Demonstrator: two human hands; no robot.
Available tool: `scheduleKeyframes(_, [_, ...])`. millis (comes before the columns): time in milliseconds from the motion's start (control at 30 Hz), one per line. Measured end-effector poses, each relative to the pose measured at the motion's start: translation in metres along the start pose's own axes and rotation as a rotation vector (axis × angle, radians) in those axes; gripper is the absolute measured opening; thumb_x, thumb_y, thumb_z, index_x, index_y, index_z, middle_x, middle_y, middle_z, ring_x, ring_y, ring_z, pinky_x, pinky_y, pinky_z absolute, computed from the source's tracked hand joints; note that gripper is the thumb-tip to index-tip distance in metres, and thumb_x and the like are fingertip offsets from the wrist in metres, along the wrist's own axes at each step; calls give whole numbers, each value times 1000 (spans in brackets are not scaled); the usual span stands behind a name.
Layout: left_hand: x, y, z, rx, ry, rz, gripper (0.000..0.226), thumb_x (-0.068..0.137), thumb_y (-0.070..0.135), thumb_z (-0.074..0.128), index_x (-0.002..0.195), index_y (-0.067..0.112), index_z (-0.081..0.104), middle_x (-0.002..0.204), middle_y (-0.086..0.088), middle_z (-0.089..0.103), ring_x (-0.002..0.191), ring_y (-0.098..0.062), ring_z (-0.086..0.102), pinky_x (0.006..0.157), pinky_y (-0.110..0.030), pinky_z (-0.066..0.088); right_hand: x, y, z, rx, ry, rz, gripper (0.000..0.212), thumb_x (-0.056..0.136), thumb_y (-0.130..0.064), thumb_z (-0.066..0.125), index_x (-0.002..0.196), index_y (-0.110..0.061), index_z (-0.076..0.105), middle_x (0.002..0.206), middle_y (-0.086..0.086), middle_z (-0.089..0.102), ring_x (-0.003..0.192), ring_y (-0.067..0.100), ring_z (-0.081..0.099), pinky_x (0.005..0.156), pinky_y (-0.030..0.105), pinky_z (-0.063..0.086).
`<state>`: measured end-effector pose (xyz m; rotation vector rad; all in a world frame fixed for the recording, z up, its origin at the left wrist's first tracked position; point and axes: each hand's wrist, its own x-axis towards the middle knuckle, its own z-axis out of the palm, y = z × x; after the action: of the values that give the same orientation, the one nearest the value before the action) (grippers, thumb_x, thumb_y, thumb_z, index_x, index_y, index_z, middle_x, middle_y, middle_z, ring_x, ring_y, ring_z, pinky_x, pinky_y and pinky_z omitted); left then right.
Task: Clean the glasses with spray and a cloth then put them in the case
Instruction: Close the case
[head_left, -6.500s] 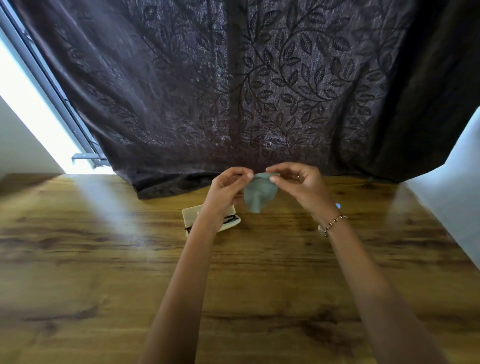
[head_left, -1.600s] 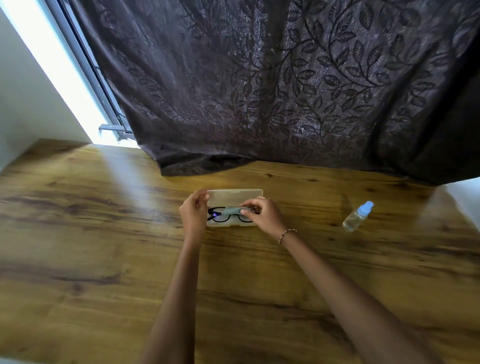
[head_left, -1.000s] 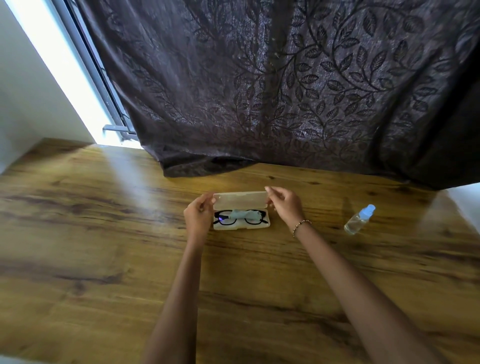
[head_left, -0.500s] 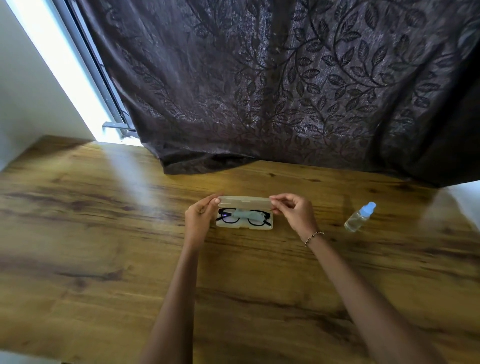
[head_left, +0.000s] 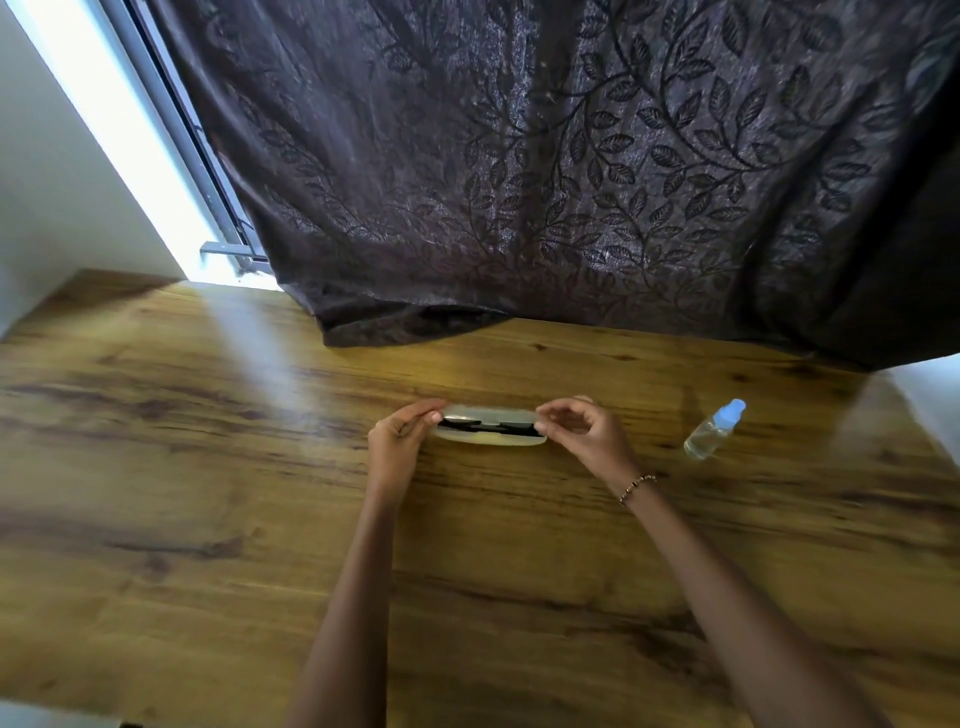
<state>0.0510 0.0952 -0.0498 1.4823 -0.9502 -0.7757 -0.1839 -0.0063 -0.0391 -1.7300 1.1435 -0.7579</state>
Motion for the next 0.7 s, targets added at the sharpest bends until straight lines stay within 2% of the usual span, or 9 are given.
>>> scheduleKeyframes(67, [-1, -1, -1, 1, -11, 4, 22, 89, 14, 62, 110, 14, 71, 110, 4, 71, 106, -6, 63, 97, -32, 49, 1, -4, 2, -2, -67, 64, 31, 77, -38, 75, 105, -28, 67, 116, -11, 63, 108, 6, 59, 87, 21, 51])
scheduleKeyframes(133, [-1, -1, -1, 15, -29, 21, 22, 88, 13, 63, 109, 14, 71, 111, 5, 71, 107, -4, 62, 96, -25, 48, 2, -8, 6, -23, -146, 118, 44, 76, -45, 74, 117, -34, 61, 128, -12, 57, 118, 6, 52, 95, 31, 48])
scheduleKeyframes(233, [-4, 0, -4, 38, -66, 30, 24, 86, 10, 65, 109, 15, 70, 114, 5, 69, 106, 2, 61, 93, -15, 47, 6, -12, 9, -76, -195, 122, 55, 77, -41, 74, 128, -30, 57, 135, -6, 54, 125, 12, 48, 104, 37, 43])
scheduleKeyframes(400, [-2, 1, -10, 112, -183, 33, 30, 87, 14, 65, 116, 21, 65, 124, 7, 60, 106, 8, 56, 83, -8, 48, 10, -13, 5, -245, -267, 46, 58, 75, -39, 76, 129, -27, 57, 138, 0, 50, 129, 18, 44, 106, 42, 40])
scheduleKeyframes(600, [6, 10, 23, 334, -277, 59, 43, 87, 21, 65, 129, 21, 55, 137, 3, 48, 123, -14, 49, 98, -34, 49, 12, -11, -9, -220, -257, 9, 56, 74, -25, 80, 126, -25, 58, 131, -2, 51, 123, 16, 47, 106, 44, 41])
scheduleKeyframes(700, [12, 10, 34, 357, -268, -24, 58, 84, 21, 69, 136, 17, 46, 138, -5, 48, 124, -22, 49, 100, -41, 48, 14, -7, -16, -220, -215, 84, 66, 71, -34, 81, 130, -24, 53, 135, -1, 50, 125, 17, 47, 105, 43, 42])
